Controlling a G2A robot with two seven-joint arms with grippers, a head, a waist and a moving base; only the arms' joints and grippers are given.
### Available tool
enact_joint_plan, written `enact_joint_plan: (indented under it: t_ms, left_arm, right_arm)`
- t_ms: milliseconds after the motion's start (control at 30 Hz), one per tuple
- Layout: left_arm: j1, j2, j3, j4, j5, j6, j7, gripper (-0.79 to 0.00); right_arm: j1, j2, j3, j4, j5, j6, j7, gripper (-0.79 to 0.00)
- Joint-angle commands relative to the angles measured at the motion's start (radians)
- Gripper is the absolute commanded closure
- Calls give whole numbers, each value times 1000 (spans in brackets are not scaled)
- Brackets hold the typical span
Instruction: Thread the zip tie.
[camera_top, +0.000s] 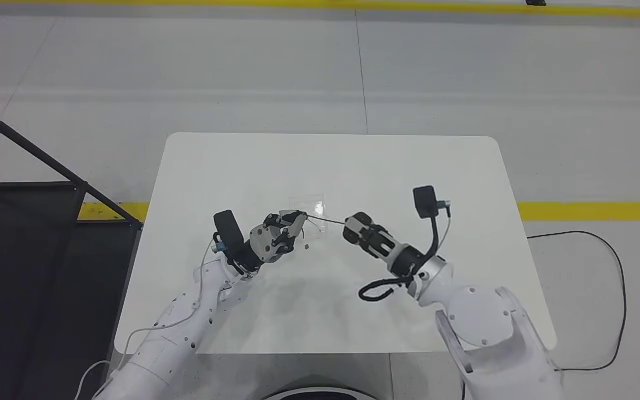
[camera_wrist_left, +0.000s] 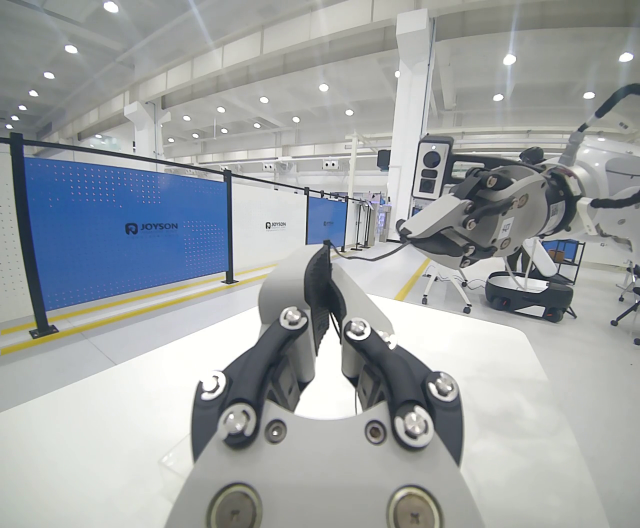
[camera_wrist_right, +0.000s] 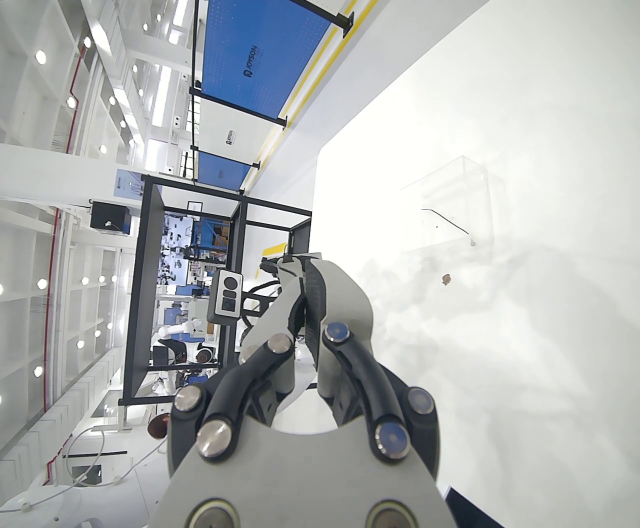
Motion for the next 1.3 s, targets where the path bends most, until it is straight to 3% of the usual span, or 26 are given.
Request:
enact_joint_plan:
  t_ms: [0, 1267]
  left_arm:
    - [0, 0, 0, 0, 0, 0, 0, 0]
    - [0, 0, 0, 0, 0, 0, 0, 0]
  right_arm:
    - [3, 0, -3, 0, -1, 2, 1, 0]
    - [-35, 2, 21, 3, 15, -48, -9, 0]
